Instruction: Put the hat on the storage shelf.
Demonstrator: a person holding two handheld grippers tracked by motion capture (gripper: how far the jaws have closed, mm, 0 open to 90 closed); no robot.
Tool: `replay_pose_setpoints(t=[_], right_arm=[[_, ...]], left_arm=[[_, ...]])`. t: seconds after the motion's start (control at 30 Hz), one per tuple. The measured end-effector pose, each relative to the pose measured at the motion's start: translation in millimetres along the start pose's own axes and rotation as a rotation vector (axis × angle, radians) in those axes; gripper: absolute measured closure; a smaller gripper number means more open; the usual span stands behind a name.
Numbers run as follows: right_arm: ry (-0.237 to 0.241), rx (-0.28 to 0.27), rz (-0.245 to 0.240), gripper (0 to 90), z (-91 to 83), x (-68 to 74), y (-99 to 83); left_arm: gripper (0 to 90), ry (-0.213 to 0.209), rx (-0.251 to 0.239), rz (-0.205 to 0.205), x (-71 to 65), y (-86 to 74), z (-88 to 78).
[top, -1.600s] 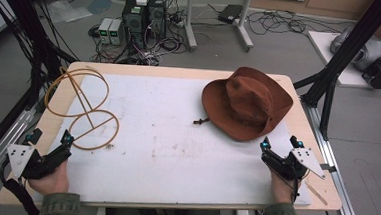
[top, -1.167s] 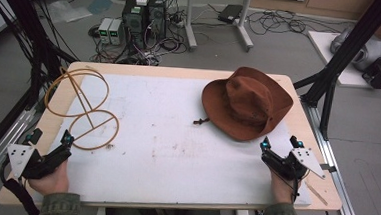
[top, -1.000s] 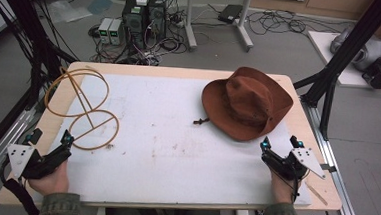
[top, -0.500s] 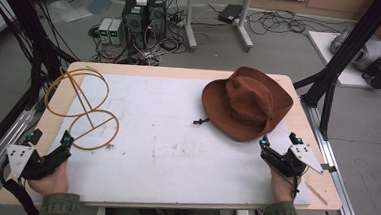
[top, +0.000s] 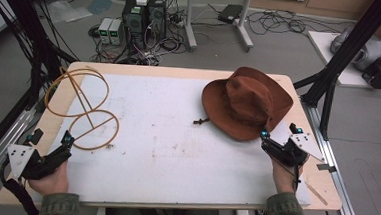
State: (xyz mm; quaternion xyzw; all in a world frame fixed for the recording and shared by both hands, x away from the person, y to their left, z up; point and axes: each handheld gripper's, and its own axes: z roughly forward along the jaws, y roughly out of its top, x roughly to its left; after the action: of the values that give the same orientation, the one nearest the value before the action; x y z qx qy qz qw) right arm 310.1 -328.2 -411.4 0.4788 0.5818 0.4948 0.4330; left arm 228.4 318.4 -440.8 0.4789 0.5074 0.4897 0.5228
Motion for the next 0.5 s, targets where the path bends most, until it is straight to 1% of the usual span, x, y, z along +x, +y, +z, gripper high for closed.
replay_pose_setpoints(t=[0.1,0.17,0.2,0.23,0.27,0.3,0.33,0.37,0.5], right_arm=[[-0.003,0.034,-0.004,8.2,8.8,-3.4,1.7],[0.0,0.044,-0.003,8.2,13.4,-5.4,1.4],[0.001,0.055,0.008,8.2,16.0,-6.2,1.2],[0.001,0.055,0.008,8.2,16.0,-6.2,1.2],[0.008,0.076,0.008,8.2,21.5,-8.4,0.2],[0.008,0.076,0.008,8.2,21.5,-8.4,0.2],[0.013,0.09,-0.003,8.2,26.7,-10.3,-0.1],[0.013,0.09,-0.003,8.2,26.7,-10.3,-0.1],[0.042,0.096,0.011,8.2,36.0,-14.7,-0.4]], left_arm=[[15.2,-0.003,0.004,0.005,-1.0,-0.1,0.4],[15.2,-0.004,0.003,0.006,-1.3,0.0,0.4],[15.2,-0.004,0.003,0.007,-1.0,0.0,0.3],[15.2,-0.004,0.003,0.005,-0.6,0.0,0.2],[15.2,-0.002,0.004,0.003,-0.2,-0.1,0.2],[15.2,-0.002,0.004,0.003,0.0,-0.2,0.3],[15.2,-0.002,0.004,0.002,0.2,-0.2,0.3],[15.2,-0.002,0.004,0.002,0.1,-0.2,0.4],[15.2,-0.006,0.004,0.005,-0.7,-0.2,1.0]])
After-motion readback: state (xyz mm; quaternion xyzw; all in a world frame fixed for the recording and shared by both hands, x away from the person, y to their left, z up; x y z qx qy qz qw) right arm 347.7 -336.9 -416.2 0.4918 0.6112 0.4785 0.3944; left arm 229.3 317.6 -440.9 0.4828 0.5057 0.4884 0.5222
